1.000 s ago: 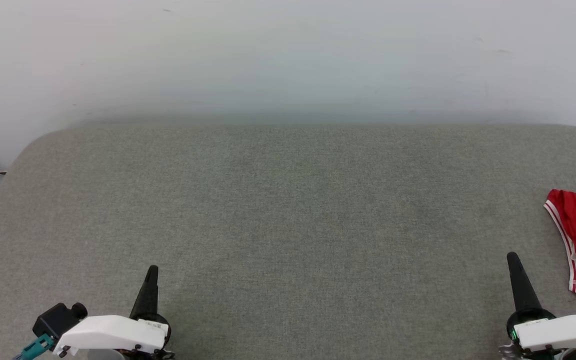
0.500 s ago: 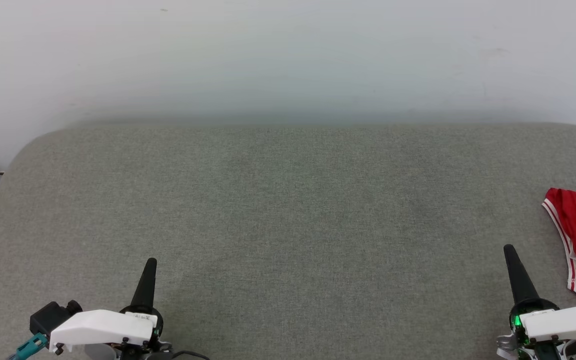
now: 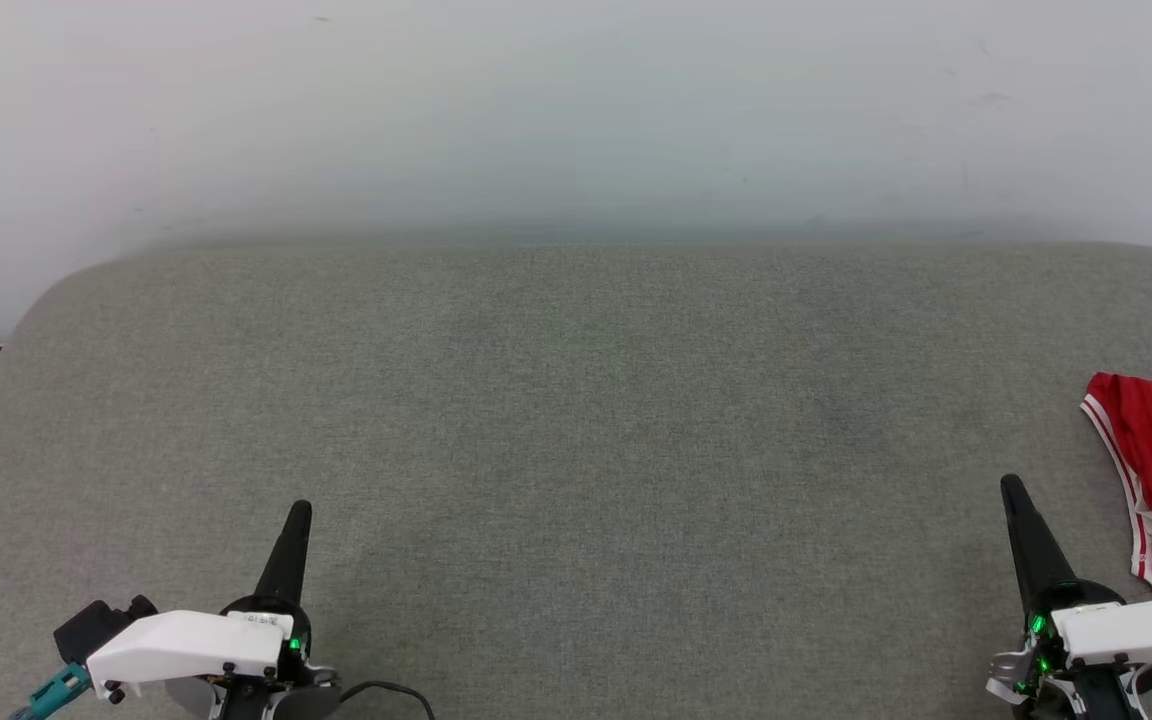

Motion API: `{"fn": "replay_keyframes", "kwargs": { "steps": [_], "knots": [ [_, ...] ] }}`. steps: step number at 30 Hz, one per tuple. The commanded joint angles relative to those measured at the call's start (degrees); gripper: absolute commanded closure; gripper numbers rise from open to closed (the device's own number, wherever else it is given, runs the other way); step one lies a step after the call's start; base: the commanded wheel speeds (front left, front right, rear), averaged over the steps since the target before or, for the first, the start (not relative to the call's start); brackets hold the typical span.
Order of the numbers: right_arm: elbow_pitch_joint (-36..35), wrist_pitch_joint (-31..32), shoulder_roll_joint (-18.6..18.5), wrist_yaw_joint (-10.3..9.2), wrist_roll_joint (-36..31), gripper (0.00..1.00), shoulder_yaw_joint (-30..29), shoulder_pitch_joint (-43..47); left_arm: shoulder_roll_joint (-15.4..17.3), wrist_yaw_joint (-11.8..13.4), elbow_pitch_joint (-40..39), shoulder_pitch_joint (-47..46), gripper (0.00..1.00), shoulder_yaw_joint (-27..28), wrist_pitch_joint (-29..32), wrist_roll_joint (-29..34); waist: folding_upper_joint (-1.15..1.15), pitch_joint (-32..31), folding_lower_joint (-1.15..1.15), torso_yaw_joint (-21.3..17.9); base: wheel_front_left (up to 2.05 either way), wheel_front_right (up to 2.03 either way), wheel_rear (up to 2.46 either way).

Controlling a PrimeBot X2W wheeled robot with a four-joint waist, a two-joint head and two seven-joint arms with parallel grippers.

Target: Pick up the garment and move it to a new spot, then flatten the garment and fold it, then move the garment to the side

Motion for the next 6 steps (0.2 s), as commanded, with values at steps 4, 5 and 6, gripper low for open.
{"fn": "replay_keyframes", "kwargs": {
  "steps": [4, 5, 6],
  "knots": [
    [0.3, 0.8, 0.2, -0.01, 3.0, 1.0, -0.1, -1.5, 0.0, -0.6, 0.0, -1.4, 1.0, 0.6, 0.8, -3.0, 0.0, 0.0, 0.0, -0.1, 0.0, 0.0, 0.0],
    [0.4, 1.0, 0.2, -0.01, 3.4, 1.0, -0.1, -1.6, 0.0, -0.7, 0.0, -1.4, 1.0, 0.6, 0.9, -3.5, 0.0, 0.0, 0.0, -0.1, 0.0, 0.0, 0.0],
    [0.4, 1.1, 0.2, -0.01, 3.9, 1.0, -0.1, -1.7, 0.0, -0.8, 0.1, -1.5, 1.0, 0.7, 1.0, -3.9, 0.0, 0.1, 0.0, -0.1, 0.0, 0.0, 0.0]
  ]
}}
